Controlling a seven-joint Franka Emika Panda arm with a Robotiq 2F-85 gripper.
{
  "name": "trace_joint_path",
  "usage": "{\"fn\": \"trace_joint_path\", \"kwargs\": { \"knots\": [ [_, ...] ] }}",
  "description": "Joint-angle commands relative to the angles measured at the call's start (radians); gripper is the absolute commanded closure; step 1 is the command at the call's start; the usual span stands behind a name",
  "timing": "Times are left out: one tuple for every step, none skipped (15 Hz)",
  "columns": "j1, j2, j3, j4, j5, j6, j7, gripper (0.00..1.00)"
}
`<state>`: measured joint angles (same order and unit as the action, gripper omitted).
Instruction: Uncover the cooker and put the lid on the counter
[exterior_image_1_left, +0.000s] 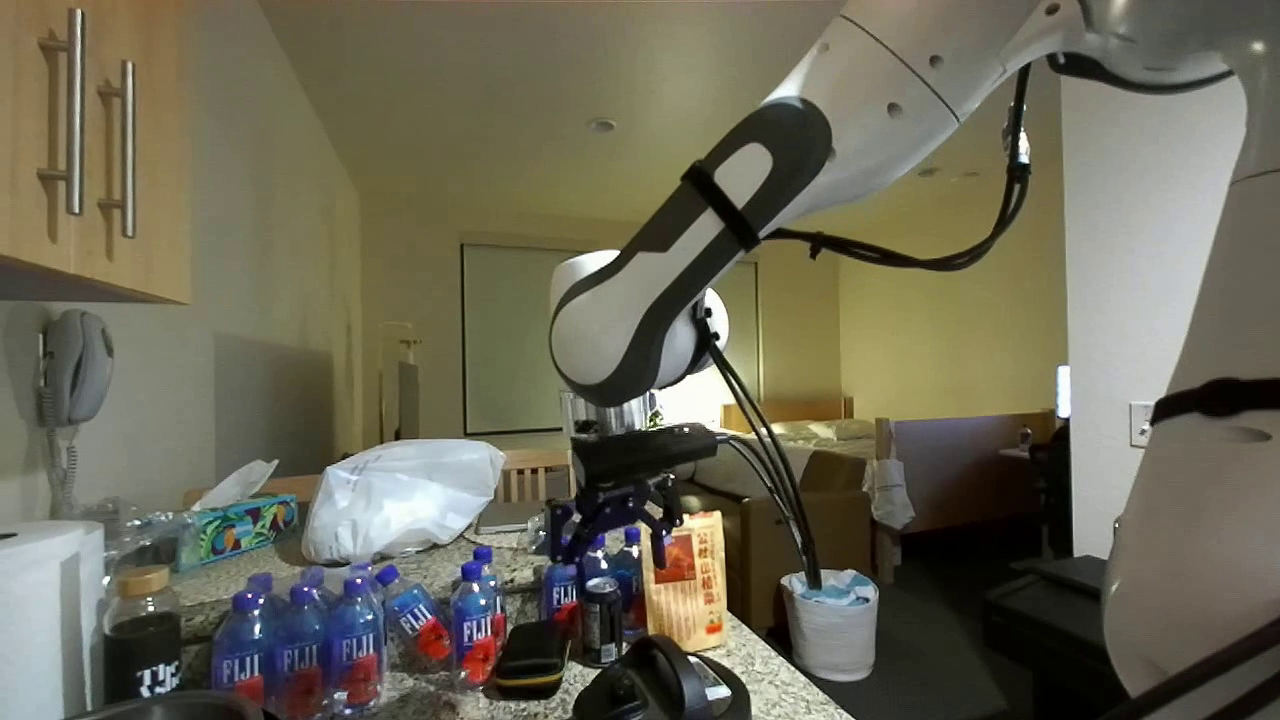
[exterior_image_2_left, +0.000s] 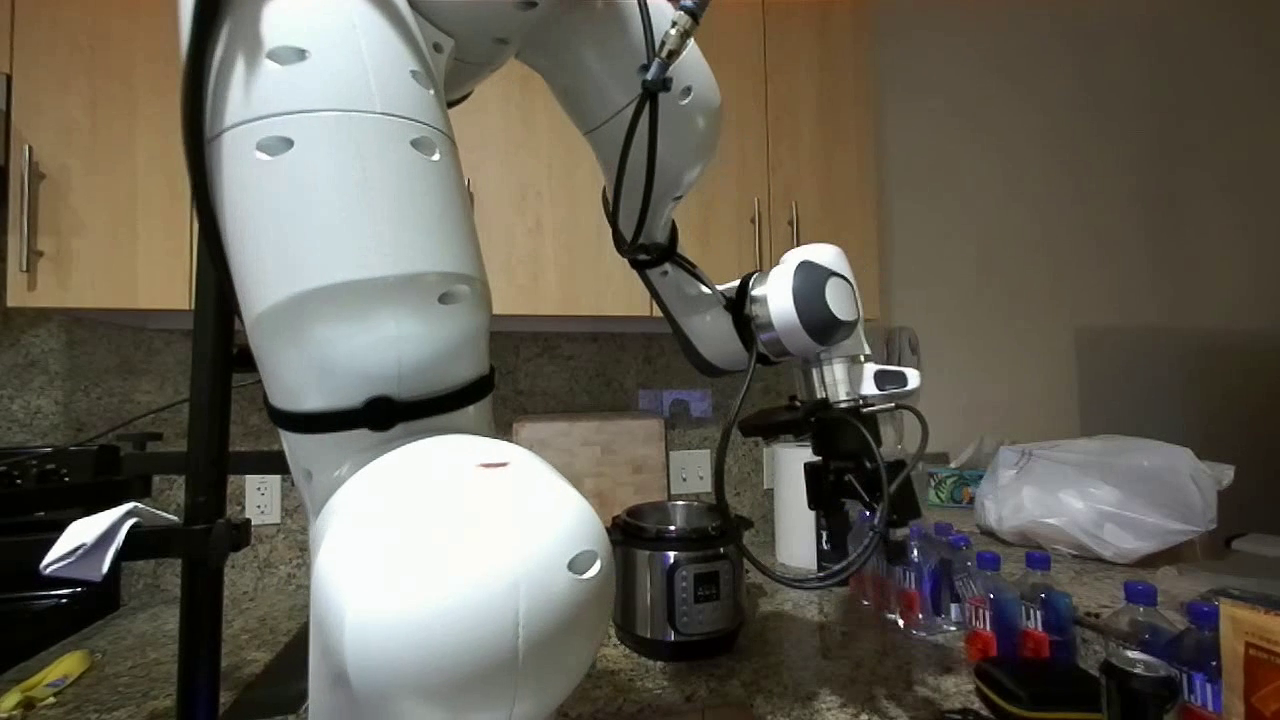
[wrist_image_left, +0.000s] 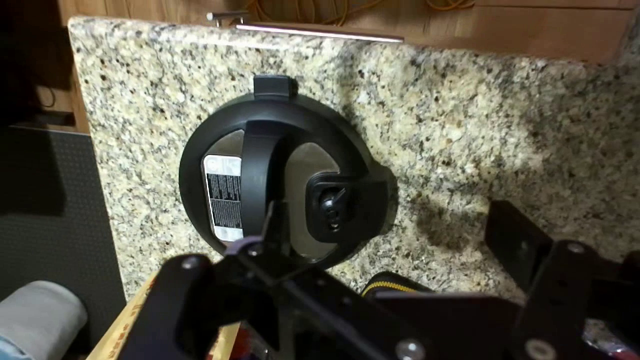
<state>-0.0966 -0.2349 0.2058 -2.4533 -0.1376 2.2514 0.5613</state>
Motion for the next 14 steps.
{"fn": "trace_joint_path", "kwargs": {
  "knots": [
    [0.059, -0.039, -0.006, 0.012, 0.003, -0.093, 0.063, 0.0],
    [0.07, -0.041, -0.009, 0.016, 0.005, -0.104, 0.068, 0.0],
    [0.077, -0.047, -0.016, 0.012, 0.011, -0.106, 0.059, 0.0],
    [0.081, -0.05, -0.02, 0.012, 0.015, -0.108, 0.054, 0.0],
    [0.082, -0.05, -0.034, 0.003, 0.025, -0.093, 0.028, 0.0],
    [0.081, -0.051, -0.043, 0.0, 0.033, -0.087, 0.017, 0.0],
    [0.082, -0.051, -0.055, -0.002, 0.041, -0.082, 0.004, 0.0],
    [0.084, -0.055, -0.07, -0.009, 0.058, -0.069, -0.02, 0.0],
    [0.088, -0.062, -0.088, -0.018, 0.086, -0.053, -0.056, 0.0],
    [0.081, -0.03, -0.061, 0.015, 0.035, -0.079, 0.011, 0.0],
    [0.079, -0.031, -0.071, 0.014, 0.051, -0.078, -0.01, 0.0],
    [0.078, -0.031, -0.078, 0.014, 0.057, -0.077, -0.02, 0.0],
    [0.077, -0.031, -0.08, 0.014, 0.058, -0.077, -0.023, 0.0],
    [0.078, -0.031, -0.081, 0.014, 0.059, -0.077, -0.023, 0.0]
  ]
}}
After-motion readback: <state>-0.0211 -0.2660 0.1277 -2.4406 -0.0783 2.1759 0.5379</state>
